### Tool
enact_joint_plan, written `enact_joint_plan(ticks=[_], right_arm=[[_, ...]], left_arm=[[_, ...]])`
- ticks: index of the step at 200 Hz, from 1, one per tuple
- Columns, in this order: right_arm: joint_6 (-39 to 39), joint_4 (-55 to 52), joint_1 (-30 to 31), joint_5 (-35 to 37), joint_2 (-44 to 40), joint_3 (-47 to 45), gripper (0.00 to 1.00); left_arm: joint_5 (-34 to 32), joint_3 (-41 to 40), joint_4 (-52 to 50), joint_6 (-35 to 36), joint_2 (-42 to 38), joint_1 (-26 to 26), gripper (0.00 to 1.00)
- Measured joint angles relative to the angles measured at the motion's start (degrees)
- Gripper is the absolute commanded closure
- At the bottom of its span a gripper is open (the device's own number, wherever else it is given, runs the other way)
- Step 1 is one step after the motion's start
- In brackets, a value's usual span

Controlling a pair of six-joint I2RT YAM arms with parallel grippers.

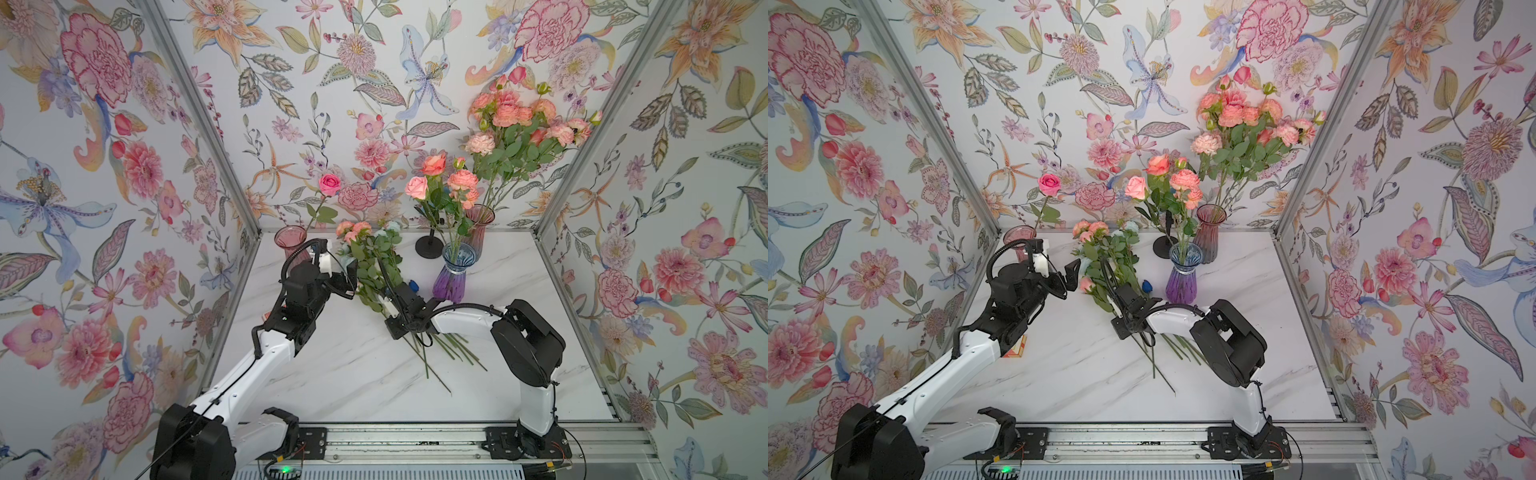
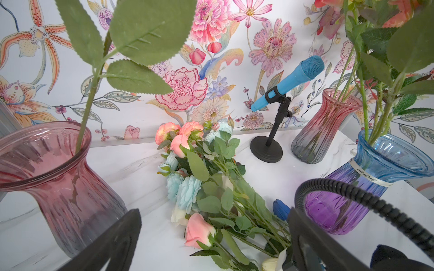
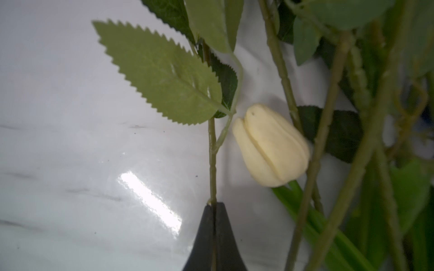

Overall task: Place the pink flowers into the vase
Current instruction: Pick up the flower at the center of the board.

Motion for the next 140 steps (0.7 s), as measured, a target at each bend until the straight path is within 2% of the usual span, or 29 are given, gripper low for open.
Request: enact_joint_plan(ticks=[99,140], right_arm=[[-0.2,-0.9,0.0,1.7,-12.1,3.5,1.0],[-0.7,-1.2,0.0,3.7,-16.2,3.5,1.0]], left_arm=[[1.9,-0.8,2.3,0.0,-1.1,0.0,0.0],[6.3,-1.5,4.3,-1.0,-1.1,0.0,0.0]])
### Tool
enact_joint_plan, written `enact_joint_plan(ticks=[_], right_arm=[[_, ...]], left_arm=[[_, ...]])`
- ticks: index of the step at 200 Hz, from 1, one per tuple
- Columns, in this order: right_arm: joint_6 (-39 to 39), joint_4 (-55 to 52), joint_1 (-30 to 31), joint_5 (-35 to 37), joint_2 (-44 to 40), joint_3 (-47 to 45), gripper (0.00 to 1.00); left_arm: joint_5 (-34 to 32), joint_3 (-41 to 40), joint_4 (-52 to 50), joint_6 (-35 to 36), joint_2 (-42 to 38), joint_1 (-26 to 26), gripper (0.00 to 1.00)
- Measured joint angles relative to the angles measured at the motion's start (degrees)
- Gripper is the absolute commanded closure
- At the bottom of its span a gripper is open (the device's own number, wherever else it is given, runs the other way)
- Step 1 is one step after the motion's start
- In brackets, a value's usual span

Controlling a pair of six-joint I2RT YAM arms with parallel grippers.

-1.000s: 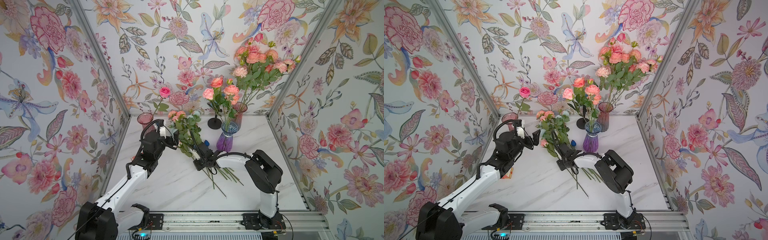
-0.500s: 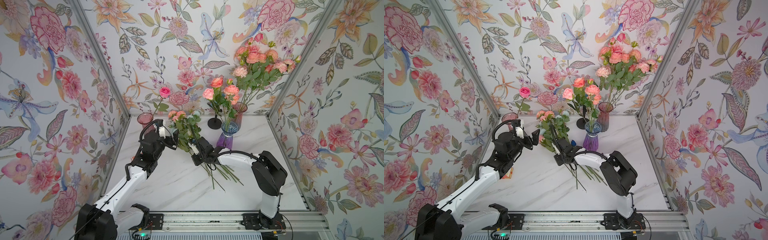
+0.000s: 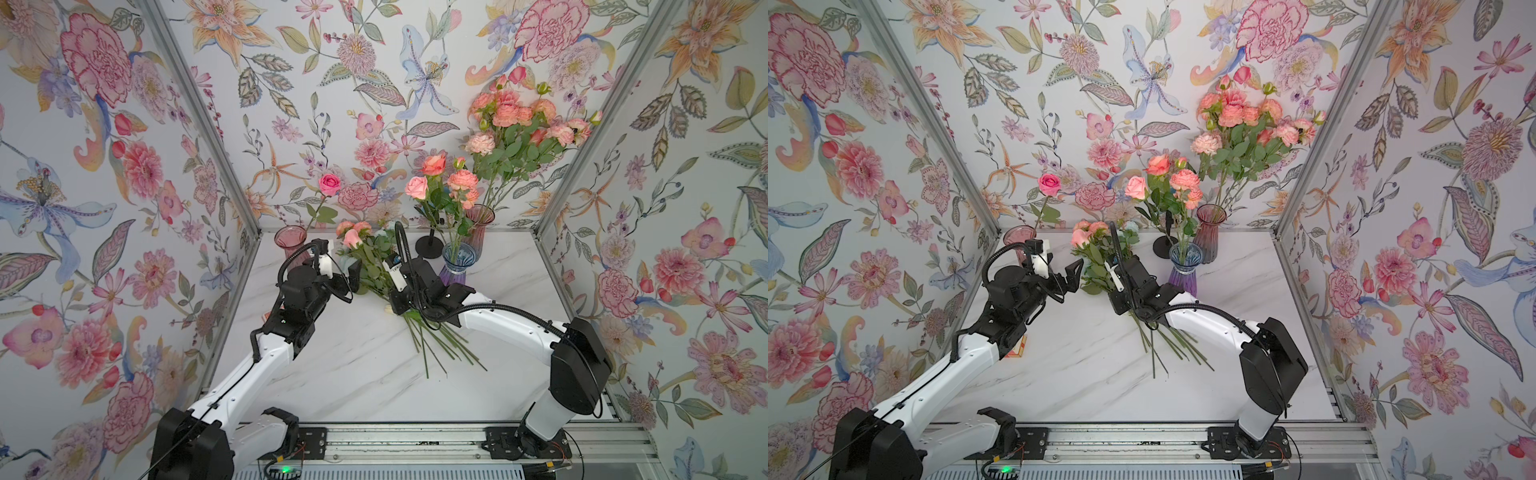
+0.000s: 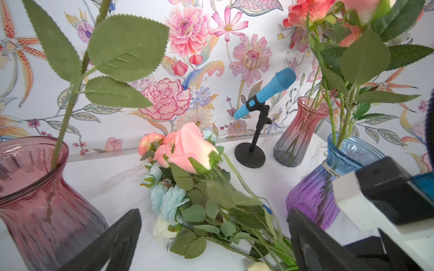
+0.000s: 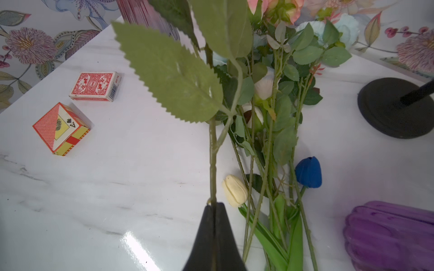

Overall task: Place the pink flowers into the vase
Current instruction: Pick up the flower at the center of the board, then place the flower in the vase.

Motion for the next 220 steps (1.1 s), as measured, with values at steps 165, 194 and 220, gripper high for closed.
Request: enact_joint_plan(ticks=[165,194,220], right_arm=[[-1.0,2.6,0.1,1.5,-8.0,1.2,1.0],[-1.0,3.7,0.6,1.0,-8.2,1.2,1.0],[-1.0,3.7,1.0,0.8,-8.2,1.2,1.0]], left_arm=[[23.2,-4.8,27.3,-31.1,9.4,-0.2,0.18],[24.2,-5.0,30.6,-33.5,10.3,-0.6,0.24],[24.6,-5.0,33.4,-34.6,11.3,-1.5,0.28]])
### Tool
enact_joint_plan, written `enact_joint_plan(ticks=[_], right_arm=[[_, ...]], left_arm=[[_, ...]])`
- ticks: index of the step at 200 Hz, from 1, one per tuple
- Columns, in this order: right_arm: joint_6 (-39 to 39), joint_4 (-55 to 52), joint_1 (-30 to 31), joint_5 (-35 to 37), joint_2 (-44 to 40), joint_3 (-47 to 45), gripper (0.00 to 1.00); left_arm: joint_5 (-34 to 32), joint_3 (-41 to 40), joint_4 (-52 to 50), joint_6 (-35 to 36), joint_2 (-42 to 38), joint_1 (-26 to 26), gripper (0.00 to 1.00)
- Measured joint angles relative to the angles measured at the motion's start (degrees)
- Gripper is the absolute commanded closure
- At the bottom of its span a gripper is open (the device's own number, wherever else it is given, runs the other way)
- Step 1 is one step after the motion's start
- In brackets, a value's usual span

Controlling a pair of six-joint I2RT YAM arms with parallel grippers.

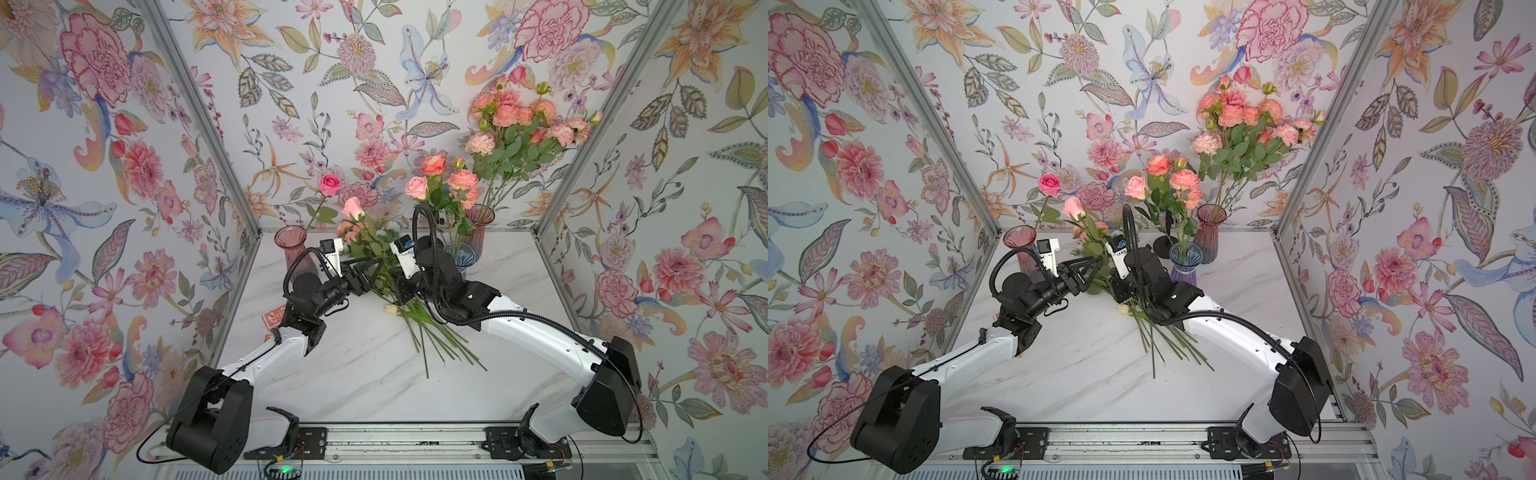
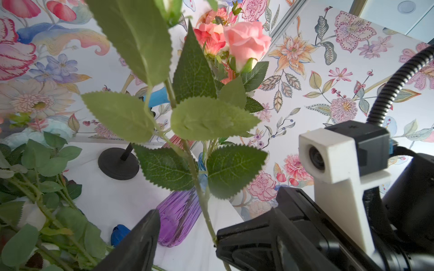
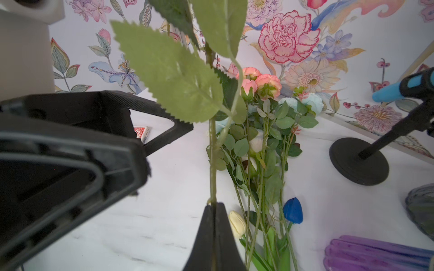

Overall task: Place the pink flowers into the vase
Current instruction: Place the flower in the vase.

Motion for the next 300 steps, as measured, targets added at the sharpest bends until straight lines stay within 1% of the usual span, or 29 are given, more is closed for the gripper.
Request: enact_joint_plan(ticks=[11,32,73,98,129,168,214,229,240,260,286,300], right_arm=[[0.0,0.0,0.1,-0.1,0.0,0.0,1.0],[0.0,0.1,0.4,-0.4,0.0,0.0,1.0],[0.0,0.5,0.8,-0.4,0.0,0.0,1.0],[0.0,1.1,0.9,-0.4,0.4,0.0,1.0],[0.0,1.3,0.9,-0.4,1.7,0.0,1.0],[0.0,1.3,1.1,-0.4,2.5,0.0,1.0],[0.0,1.3,1.2,-0.4,2.5,0.0,1.0],[-0.1,1.3,1.2,-0.4,2.5,0.0,1.0],[-0.1,1.3,1.2,-0.4,2.5,0.0,1.0],[-0.1,1.4,1.2,-0.4,2.5,0.1,1.0],[-0.1,1.3,1.2,-0.4,2.5,0.1,1.0],[-0.1,1.3,1.2,-0.4,2.5,0.1,1.0]], left_arm=[[0.3,0.0,0.8,-0.5,0.9,-0.1,0.31],[0.5,0.0,1.4,-1.2,2.4,-0.2,0.41],[0.5,0.0,2.2,-1.5,3.4,-0.3,0.46],[0.4,0.0,3.6,-1.9,4.0,-0.3,0.54],[0.5,0.0,4.4,-2.1,4.5,-0.4,0.7],[0.3,0.0,4.7,-2.3,5.1,-0.4,0.71],[0.4,0.0,4.8,-2.5,6.0,-0.7,0.76],[0.4,0.0,4.8,-2.6,6.1,-0.7,0.81],[0.3,0.0,4.9,-2.6,6.1,-0.7,0.83],[0.1,0.0,4.9,-2.7,6.1,-0.7,0.93],[0.0,0.0,4.7,-2.4,6.0,-0.9,0.95],[0.0,0.0,4.6,-2.1,6.0,-0.9,0.99]])
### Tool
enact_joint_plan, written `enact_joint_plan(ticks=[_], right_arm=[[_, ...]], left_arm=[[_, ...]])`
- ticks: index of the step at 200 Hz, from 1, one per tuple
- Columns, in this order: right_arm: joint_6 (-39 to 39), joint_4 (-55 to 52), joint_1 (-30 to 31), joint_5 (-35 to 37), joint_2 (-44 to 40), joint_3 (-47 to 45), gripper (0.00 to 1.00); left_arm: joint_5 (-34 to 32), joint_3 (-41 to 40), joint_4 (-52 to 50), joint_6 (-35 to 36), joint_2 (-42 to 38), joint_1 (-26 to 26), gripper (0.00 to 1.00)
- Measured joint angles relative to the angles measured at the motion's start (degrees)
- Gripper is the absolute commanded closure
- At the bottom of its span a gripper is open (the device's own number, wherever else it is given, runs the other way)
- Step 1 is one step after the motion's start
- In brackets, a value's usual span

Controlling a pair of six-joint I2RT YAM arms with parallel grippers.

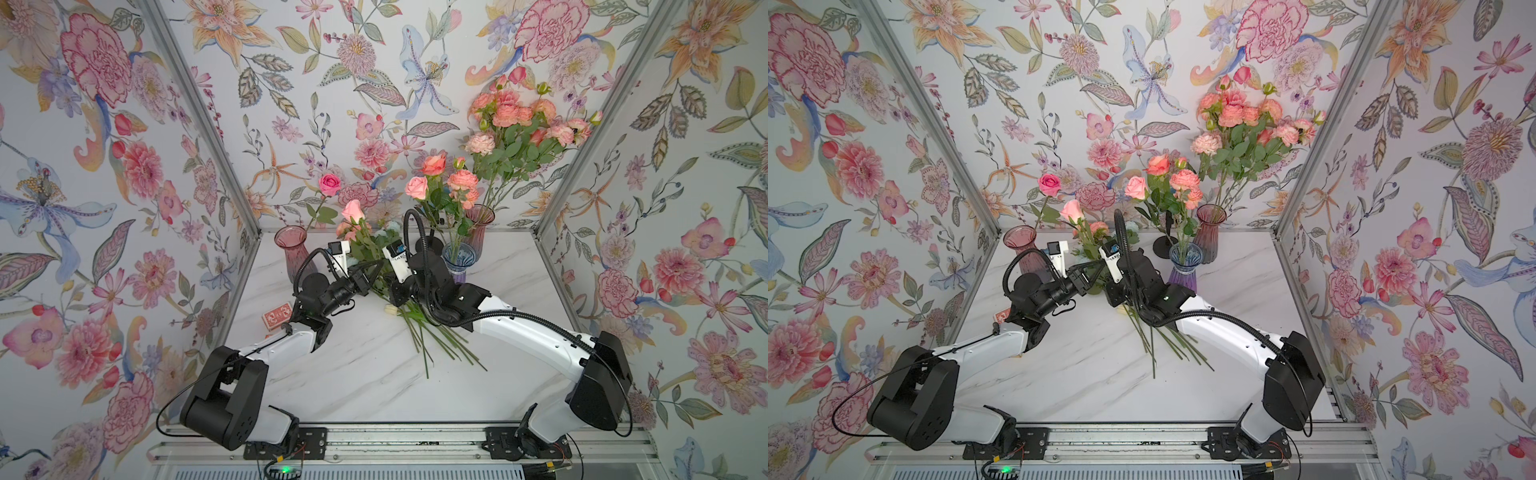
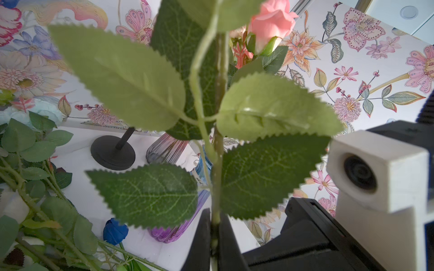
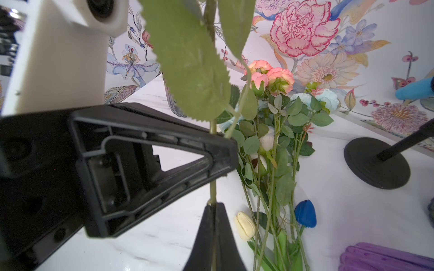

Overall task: Place the pink flowers into the vase
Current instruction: Place the flower in the vase.

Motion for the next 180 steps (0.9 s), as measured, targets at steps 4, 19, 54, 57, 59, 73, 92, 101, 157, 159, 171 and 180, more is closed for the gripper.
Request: enact_joint_plan(ticks=[4,19,54,57,59,73,92,101,157,159,171,180], right_arm=[[0.0,0.0,0.0,0.0,0.0,0.0,1.0],[0.0,0.0,0.0,0.0,0.0,0.0,0.95],[-0.2,0.1,0.0,0.7,0.0,0.0,0.71],[-0.1,0.1,0.0,0.9,0.0,0.0,0.7],[-0.4,0.1,0.0,0.9,0.0,0.0,0.69],[-0.2,0.4,0.1,1.8,0.0,-0.2,0.59],[-0.4,1.0,0.1,3.1,-0.6,-1.4,0.48],[-0.2,1.2,0.1,3.6,-1.1,-2.4,0.42],[-0.7,1.6,-0.5,5.9,-6.7,-10.0,0.01],[-1.0,1.6,-0.5,5.9,-7.0,-10.3,0.01],[-0.8,1.6,-1.2,6.2,-8.7,-12.2,0.01],[-0.7,1.6,-1.9,6.3,-9.9,-13.5,0.01]], left_arm=[[0.0,0.0,0.0,0.1,0.0,0.0,1.0],[0.0,0.3,-0.6,0.7,0.0,-0.1,1.0],[-0.3,1.4,-4.8,4.2,-0.6,-0.2,1.0],[-0.5,1.6,-5.5,4.8,-0.7,-0.2,1.0],[-0.6,1.7,-6.1,5.1,-0.7,-0.2,1.0],[-1.0,2.8,-10.2,7.6,-1.3,-0.2,1.0],[-2.3,4.7,-15.9,11.4,-2.6,-0.2,1.0],[-2.9,5.5,-18.3,13.1,-3.4,-0.2,1.0],[-9.3,10.0,-29.6,23.0,-8.3,-0.2,1.0],[-9.5,10.1,-30.0,23.3,-8.5,-0.2,1.0],[-10.5,10.9,-32.3,25.2,-9.4,-0.2,1.0],[-11.4,11.8,-33.8,26.6,-10.1,-0.2,1.0]])
